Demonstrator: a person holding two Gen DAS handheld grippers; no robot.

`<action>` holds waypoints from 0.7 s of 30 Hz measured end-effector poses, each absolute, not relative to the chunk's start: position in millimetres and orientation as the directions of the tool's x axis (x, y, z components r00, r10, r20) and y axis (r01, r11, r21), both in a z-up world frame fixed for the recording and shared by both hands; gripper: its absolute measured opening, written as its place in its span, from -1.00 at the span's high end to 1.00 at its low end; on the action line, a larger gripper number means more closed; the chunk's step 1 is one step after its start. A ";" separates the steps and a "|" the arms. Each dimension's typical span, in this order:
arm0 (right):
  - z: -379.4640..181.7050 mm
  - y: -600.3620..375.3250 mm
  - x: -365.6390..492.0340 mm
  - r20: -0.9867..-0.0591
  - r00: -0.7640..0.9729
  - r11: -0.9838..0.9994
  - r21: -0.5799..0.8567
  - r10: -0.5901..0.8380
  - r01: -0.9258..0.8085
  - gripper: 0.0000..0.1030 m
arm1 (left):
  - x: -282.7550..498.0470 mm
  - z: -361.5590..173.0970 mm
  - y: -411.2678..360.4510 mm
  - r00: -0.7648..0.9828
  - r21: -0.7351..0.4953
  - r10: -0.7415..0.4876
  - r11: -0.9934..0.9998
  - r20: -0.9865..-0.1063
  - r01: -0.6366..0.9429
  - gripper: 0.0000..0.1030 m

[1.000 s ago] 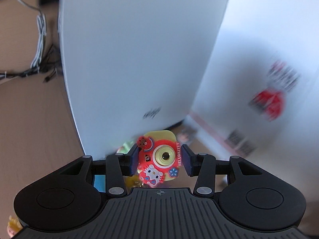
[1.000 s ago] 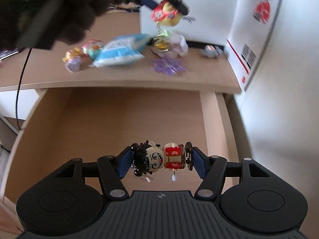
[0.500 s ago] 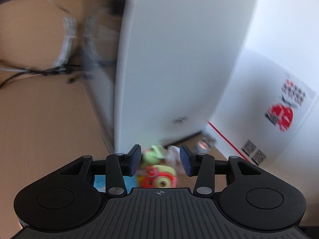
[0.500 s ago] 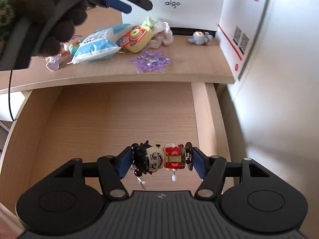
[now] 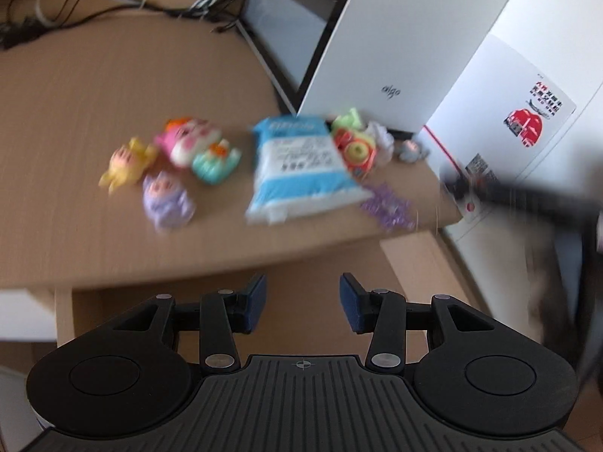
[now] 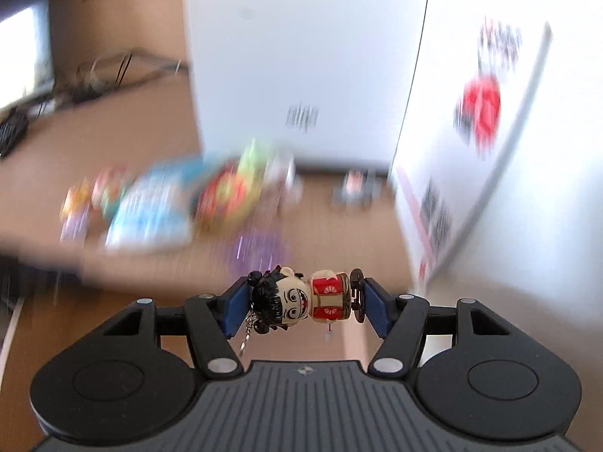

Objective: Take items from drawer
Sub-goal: 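Place the Hello Kitty keychain on the desktop with the left tool while the right tool places the doll keychain, then withdraw both open tools from the desktop back toward the drawer front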

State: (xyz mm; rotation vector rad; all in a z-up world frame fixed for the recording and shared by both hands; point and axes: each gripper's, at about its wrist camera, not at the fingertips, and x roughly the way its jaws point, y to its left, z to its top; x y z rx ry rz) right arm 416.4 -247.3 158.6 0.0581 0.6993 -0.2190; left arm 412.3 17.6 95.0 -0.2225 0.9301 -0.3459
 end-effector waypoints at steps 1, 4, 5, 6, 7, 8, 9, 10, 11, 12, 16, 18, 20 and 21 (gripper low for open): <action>163.3 -250.8 424.8 -0.620 0.766 0.975 0.003 -0.171 0.220 -0.51 | 410.7 94.1 19.4 0.547 -0.336 -0.384 0.922 -0.744 0.190 0.09; 162.0 -249.6 443.9 -0.616 0.764 0.975 -0.032 -0.193 0.221 -0.83 | 404.1 95.0 28.5 0.550 -0.335 -0.373 0.926 -0.747 0.173 0.10; 158.0 -247.4 445.8 -0.628 0.754 0.976 -0.039 -0.190 0.213 -0.82 | 403.1 93.6 31.0 0.553 -0.333 -0.364 0.929 -0.749 0.162 0.10; 153.6 -246.2 444.6 -0.641 0.747 0.978 -0.026 -0.176 0.209 -0.80 | 401.1 93.7 34.6 0.554 -0.334 -0.358 0.931 -0.752 0.149 0.10; 147.7 -245.1 443.2 -0.658 0.737 0.979 -0.004 -0.156 0.203 -0.77 | 400.7 91.3 37.5 0.551 -0.336 -0.352 0.932 -0.756 0.134 0.10; 141.0 -242.5 441.4 -0.675 0.726 0.981 0.011 -0.134 0.192 -0.68 | 399.2 89.8 40.4 0.548 -0.337 -0.347 0.933 -0.761 0.122 0.10; 135.1 -239.3 440.1 -0.689 0.714 0.984 0.010 -0.123 0.179 -0.61 | 396.6 89.0 43.7 0.544 -0.336 -0.340 0.935 -0.767 0.111 0.10; 128.9 -235.2 439.6 -0.701 0.702 0.986 -0.005 -0.122 0.167 -0.40 | 395.1 87.7 46.3 0.543 -0.334 -0.334 0.937 -0.771 0.101 0.10; 122.5 -231.5 440.1 -0.716 0.687 0.988 -0.021 -0.121 0.152 -0.20 | 393.5 87.4 48.4 0.542 -0.334 -0.329 0.938 -0.773 0.094 0.10; 118.2 -228.9 440.0 -0.727 0.677 0.990 -0.027 -0.116 0.142 -0.10 | 392.1 87.1 50.4 0.541 -0.334 -0.326 0.939 -0.775 0.087 0.10; 109.8 -224.2 436.4 -0.739 0.666 0.992 -0.027 -0.101 0.120 0.11 | 386.8 87.1 58.2 0.542 -0.330 -0.308 0.942 -0.782 0.059 0.10; 109.5 -224.4 437.2 -0.732 0.673 0.992 -0.032 -0.105 0.120 0.11 | 384.9 86.8 62.4 0.540 -0.330 -0.301 0.943 -0.786 0.046 0.10; 108.0 -221.5 441.3 -0.729 0.674 0.992 -0.058 -0.121 0.115 0.13 | 382.2 86.5 66.8 0.538 -0.328 -0.292 0.944 -0.791 0.031 0.10; 107.9 -221.0 445.2 -0.729 0.672 0.991 -0.070 -0.130 0.115 0.15 | 381.0 86.5 68.8 0.537 -0.326 -0.287 0.945 -0.794 0.024 0.10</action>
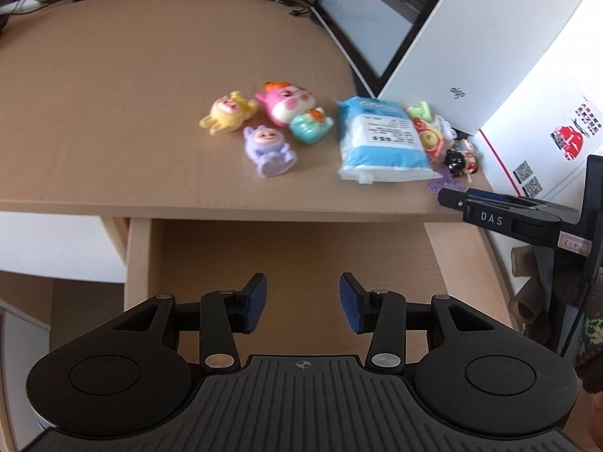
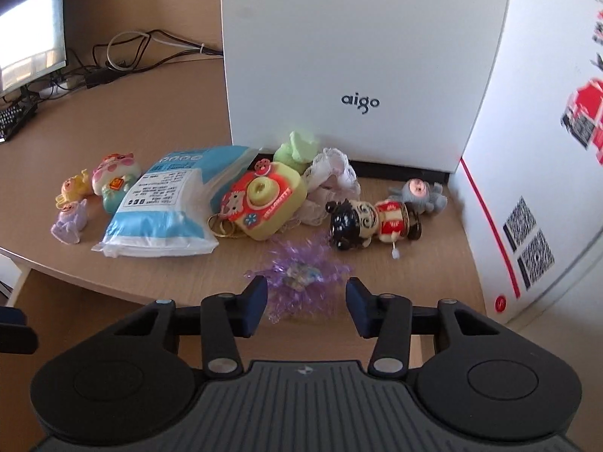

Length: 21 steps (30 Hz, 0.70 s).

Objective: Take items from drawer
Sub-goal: 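Withdraw both open tools from the desktop back toward the drawer front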

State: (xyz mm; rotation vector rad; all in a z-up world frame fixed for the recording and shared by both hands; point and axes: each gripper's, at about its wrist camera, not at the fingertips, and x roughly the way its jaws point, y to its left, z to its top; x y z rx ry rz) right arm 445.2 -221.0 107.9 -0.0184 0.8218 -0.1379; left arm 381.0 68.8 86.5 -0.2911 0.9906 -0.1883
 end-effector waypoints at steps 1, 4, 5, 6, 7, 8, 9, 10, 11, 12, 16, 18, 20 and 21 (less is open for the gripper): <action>107.0 -221.3 447.2 -0.729 0.672 0.990 -0.073 -0.134 0.119 0.17 | 379.4 86.4 70.9 0.535 -0.323 -0.281 0.946 -0.796 0.017 0.10; 107.3 -224.0 450.7 -0.724 0.675 0.989 -0.065 -0.139 0.134 0.17 | 373.4 88.0 75.8 0.532 -0.313 -0.272 0.950 -0.802 0.013 0.10; 107.4 -224.2 451.0 -0.724 0.676 0.989 -0.059 -0.136 0.136 0.17 | 371.1 88.6 76.8 0.531 -0.308 -0.268 0.951 -0.804 0.015 0.10; 108.0 -224.1 450.5 -0.721 0.681 0.989 -0.051 -0.131 0.136 0.16 | 368.4 89.3 77.7 0.530 -0.299 -0.261 0.954 -0.807 0.015 0.10; 108.5 -223.6 449.9 -0.716 0.685 0.989 -0.048 -0.130 0.138 0.16 | 365.5 90.0 78.8 0.529 -0.287 -0.251 0.958 -0.810 0.015 0.10; 109.4 -222.8 448.9 -0.712 0.689 0.988 -0.050 -0.135 0.143 0.12 | 362.8 90.5 79.8 0.528 -0.274 -0.240 0.962 -0.814 0.015 0.10; 110.2 -222.2 448.2 -0.708 0.692 0.987 -0.052 -0.142 0.150 0.09 | 360.0 91.0 81.3 0.527 -0.261 -0.227 0.965 -0.819 0.011 0.10; 111.5 -221.4 446.8 -0.703 0.694 0.985 -0.052 -0.151 0.162 0.00 | 357.2 91.2 82.9 0.525 -0.248 -0.214 0.969 -0.824 0.006 0.10; 113.1 -220.8 444.7 -0.700 0.696 0.983 -0.049 -0.158 0.175 -0.05 | 354.3 91.5 84.4 0.525 -0.239 -0.204 0.971 -0.826 0.002 0.10; 114.8 -220.0 442.0 -0.698 0.698 0.982 -0.042 -0.162 0.186 -0.08 | 350.6 92.2 86.4 0.529 -0.231 -0.197 0.973 -0.825 0.003 0.10; 122.0 -210.1 419.1 -0.693 0.699 0.971 -0.006 -0.177 0.240 -0.25 | 337.8 91.4 91.6 0.554 -0.207 -0.184 0.978 -0.812 0.020 0.10; 125.4 -201.0 401.1 -0.696 0.693 0.962 0.014 -0.186 0.272 -0.36 | 333.9 89.2 93.2 0.566 -0.199 -0.178 0.980 -0.805 0.025 0.10; 130.4 -187.8 380.1 -0.704 0.685 0.953 0.037 -0.189 0.302 -0.66 | 330.5 88.5 93.7 0.576 -0.207 -0.190 0.978 -0.795 0.037 0.10; 132.1 -181.7 370.5 -0.705 0.686 0.951 0.051 -0.182 0.304 -0.76 | 328.1 88.8 93.1 0.584 -0.209 -0.199 0.977 -0.787 0.051 0.10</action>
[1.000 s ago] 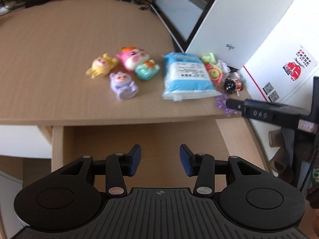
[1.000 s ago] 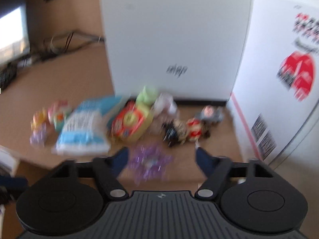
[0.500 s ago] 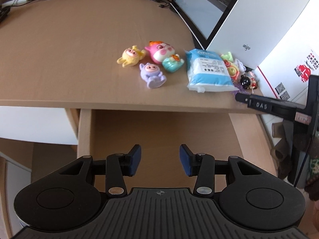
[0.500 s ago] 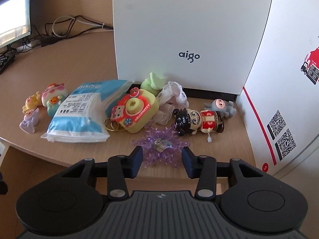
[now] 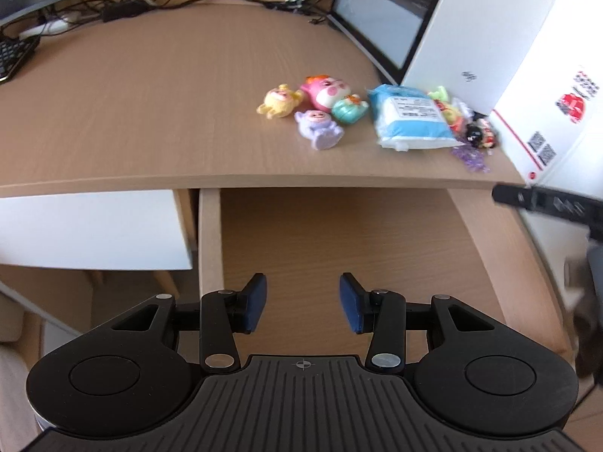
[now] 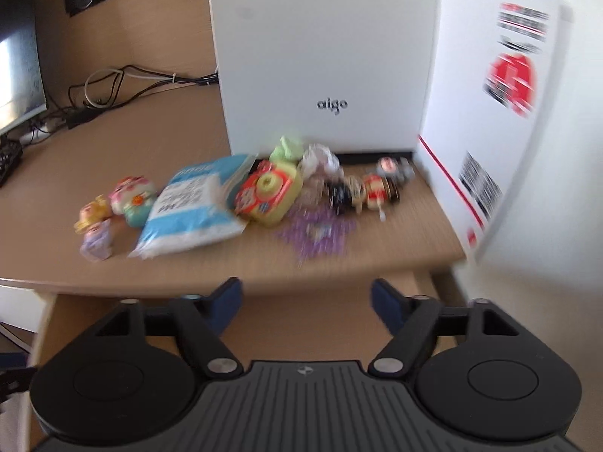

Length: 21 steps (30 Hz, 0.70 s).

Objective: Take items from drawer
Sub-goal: 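Withdraw both open tools from the desktop back toward the drawer front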

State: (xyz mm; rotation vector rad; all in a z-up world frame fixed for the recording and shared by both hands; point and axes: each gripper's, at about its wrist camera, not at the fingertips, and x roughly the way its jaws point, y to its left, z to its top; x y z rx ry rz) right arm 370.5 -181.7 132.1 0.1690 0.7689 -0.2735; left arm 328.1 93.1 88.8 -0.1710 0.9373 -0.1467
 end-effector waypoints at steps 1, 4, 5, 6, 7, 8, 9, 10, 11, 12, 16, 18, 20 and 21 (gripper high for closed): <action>134.6 -175.2 361.4 -0.703 0.693 0.952 0.073 -0.162 0.296 -0.96 | 325.3 89.3 91.5 0.592 -0.202 -0.201 0.977 -0.780 0.064 0.10; 140.2 -155.9 333.9 -0.683 0.719 0.949 0.128 -0.125 0.287 -1.00 | 317.5 91.7 86.9 0.605 -0.200 -0.205 0.977 -0.770 0.077 0.10; 141.8 -150.2 326.2 -0.675 0.727 0.947 0.136 -0.126 0.291 -1.00 | 314.7 92.8 85.4 0.606 -0.207 -0.214 0.975 -0.766 0.082 0.10; 144.0 -144.2 317.9 -0.656 0.743 0.946 0.141 -0.132 0.292 -1.00 | 310.5 94.7 83.2 0.612 -0.209 -0.219 0.974 -0.760 0.088 0.10; 146.2 -138.8 308.2 -0.622 0.770 0.945 0.145 -0.142 0.292 -1.00 | 306.3 96.7 81.3 0.621 -0.206 -0.217 0.974 -0.753 0.091 0.10; 148.3 -134.0 296.3 -0.574 0.805 0.946 0.152 -0.153 0.288 -1.00 | 301.7 98.8 79.6 0.629 -0.204 -0.215 0.975 -0.747 0.091 0.10; 149.6 -130.5 284.9 -0.524 0.837 0.945 0.163 -0.161 0.284 -1.00 | 295.5 101.3 77.9 0.639 -0.208 -0.216 0.974 -0.738 0.089 0.10; 150.6 -128.4 277.7 -0.495 0.853 0.945 0.170 -0.164 0.280 -1.00 | 289.6 103.6 76.6 0.648 -0.212 -0.215 0.974 -0.730 0.085 0.10; 150.1 -127.0 272.6 -0.494 0.857 0.948 0.176 -0.147 0.264 -1.00 | 283.0 105.9 74.4 0.659 -0.213 -0.214 0.973 -0.721 0.082 0.10; 149.2 -126.8 270.2 -0.512 0.852 0.954 0.190 -0.105 0.231 -1.00 | 274.3 108.3 71.5 0.674 -0.213 -0.209 0.974 -0.708 0.078 0.10; 150.4 -121.8 225.9 -0.459 0.888 0.965 0.223 -0.023 0.140 -1.00 | 228.9 114.8 56.1 0.737 -0.215 -0.174 0.976 -0.653 0.040 0.10; 155.8 -119.6 187.9 -0.371 0.924 0.969 0.180 -0.093 0.170 -1.00 | 194.6 117.5 44.8 0.780 -0.211 -0.152 0.977 -0.607 0.027 0.10; 156.6 -123.5 148.5 -0.307 0.938 0.960 0.173 -0.158 0.219 -1.00 | 160.1 115.8 30.0 0.820 -0.173 -0.108 0.985 -0.561 0.012 0.10; 152.3 -128.5 132.8 -0.316 0.934 0.955 0.184 -0.165 0.231 -1.00 | 139.7 111.6 20.5 0.835 -0.154 -0.078 0.988 -0.544 -0.008 0.10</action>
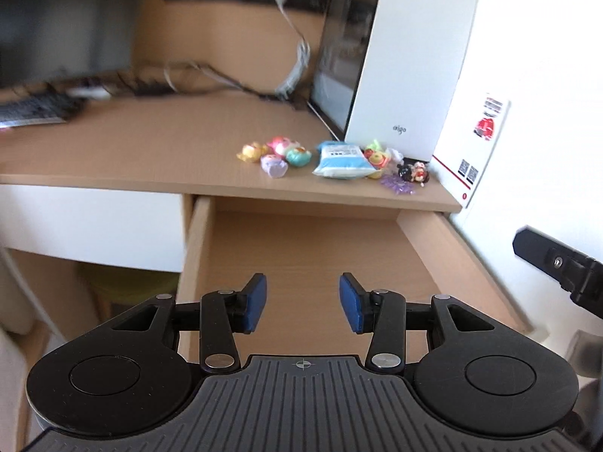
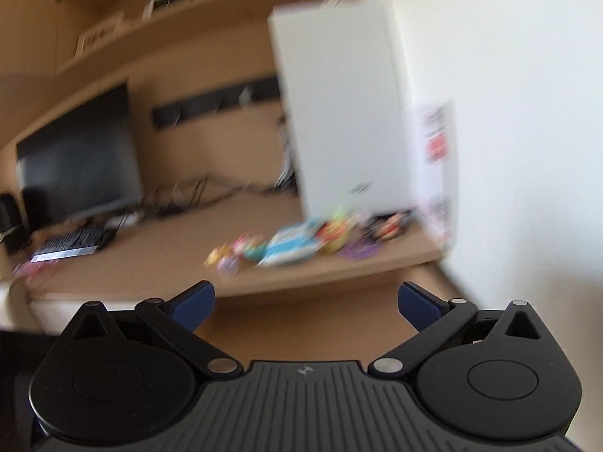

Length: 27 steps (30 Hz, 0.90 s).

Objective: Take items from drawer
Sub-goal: 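Withdraw both open tools from the desktop back toward the drawer front, then push the empty drawer closed with both tools against its white front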

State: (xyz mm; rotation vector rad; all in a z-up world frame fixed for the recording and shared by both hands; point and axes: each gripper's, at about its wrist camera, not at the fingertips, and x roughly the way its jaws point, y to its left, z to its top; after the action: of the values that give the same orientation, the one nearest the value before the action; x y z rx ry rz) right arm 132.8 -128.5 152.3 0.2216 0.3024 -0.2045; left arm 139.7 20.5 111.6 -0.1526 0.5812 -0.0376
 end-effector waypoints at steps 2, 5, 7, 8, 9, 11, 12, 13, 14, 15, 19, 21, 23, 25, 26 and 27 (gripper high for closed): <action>134.2 -139.6 110.7 -0.391 0.915 0.952 0.231 -0.098 0.201 -1.00 | 108.1 98.5 4.4 0.848 -0.143 -0.052 0.989 -0.528 -0.028 0.10; 94.4 -144.3 73.9 -0.430 0.899 0.960 0.209 -0.084 0.189 -1.00 | 71.4 69.3 -18.7 0.826 -0.118 -0.016 0.991 -0.563 -0.062 0.10; 70.5 -141.2 56.5 -0.457 0.882 0.969 0.141 -0.117 0.201 -1.00 | 53.3 51.3 -27.9 0.800 -0.113 0.015 0.988 -0.600 -0.104 0.10; 61.6 -140.6 50.7 -0.465 0.876 0.969 0.129 -0.127 0.209 -1.00 | 46.3 45.3 -30.9 0.789 -0.105 0.034 0.987 -0.614 -0.125 0.10; 53.8 -139.6 46.0 -0.474 0.869 0.966 0.124 -0.141 0.225 -1.00 | 39.1 40.6 -33.4 0.779 -0.094 0.057 0.985 -0.624 -0.147 0.10; 40.8 -138.2 42.2 -0.492 0.851 0.956 0.113 -0.182 0.270 -1.00 | 28.2 36.4 -35.2 0.771 -0.074 0.084 0.983 -0.631 -0.167 0.10; 35.7 -137.5 40.7 -0.498 0.844 0.954 0.101 -0.197 0.282 -1.00 | 22.7 35.4 -35.2 0.772 -0.059 0.096 0.984 -0.629 -0.171 0.10; 30.3 -135.7 40.6 -0.502 0.838 0.952 0.083 -0.215 0.294 -1.00 | 19.2 34.9 -34.7 0.776 -0.048 0.104 0.984 -0.622 -0.171 0.10; 25.7 -134.1 40.6 -0.500 0.834 0.951 0.063 -0.233 0.303 -1.00 | 16.2 33.3 -33.4 0.782 -0.036 0.111 0.985 -0.614 -0.168 0.10; 21.3 -132.7 37.3 -0.488 0.837 0.950 0.045 -0.248 0.308 -1.00 | 13.9 31.6 -32.2 0.788 -0.020 0.120 0.986 -0.603 -0.165 0.10; -1.2 -133.5 30.5 -0.452 0.841 0.937 0.029 -0.297 0.347 -1.00 | 9.8 15.4 -28.4 0.818 0.021 0.144 0.987 -0.557 -0.159 0.10; -18.3 -140.0 30.0 -0.496 0.815 0.925 0.060 -0.298 0.375 -1.00 | 6.4 5.5 -29.1 0.825 0.039 0.161 0.985 -0.542 -0.166 0.10; -35.3 -144.2 29.3 -0.528 0.795 0.919 0.067 -0.298 0.389 -1.00 | 7.5 -5.1 -29.9 0.826 0.037 0.168 0.984 -0.538 -0.175 0.10; -45.6 -143.6 30.4 -0.545 0.786 0.928 0.036 -0.292 0.370 -1.00 | 13.7 -15.1 -33.0 0.837 0.037 0.161 0.985 -0.522 -0.166 0.10; -48.7 -141.8 32.3 -0.545 0.785 0.932 0.019 -0.293 0.361 -1.00 | 17.8 -19.5 -35.7 0.848 0.042 0.156 0.987 -0.507 -0.156 0.10; -50.1 -139.0 34.0 -0.536 0.788 0.933 0.001 -0.304 0.361 -1.00 | 23.5 -24.9 -39.5 0.862 0.047 0.155 0.987 -0.483 -0.151 0.10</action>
State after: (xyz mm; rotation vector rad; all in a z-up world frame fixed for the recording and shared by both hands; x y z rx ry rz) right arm 34.0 -139.0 -50.1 0.1052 0.5585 -0.3588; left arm 23.5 -39.5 -24.9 0.0080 0.5075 0.1605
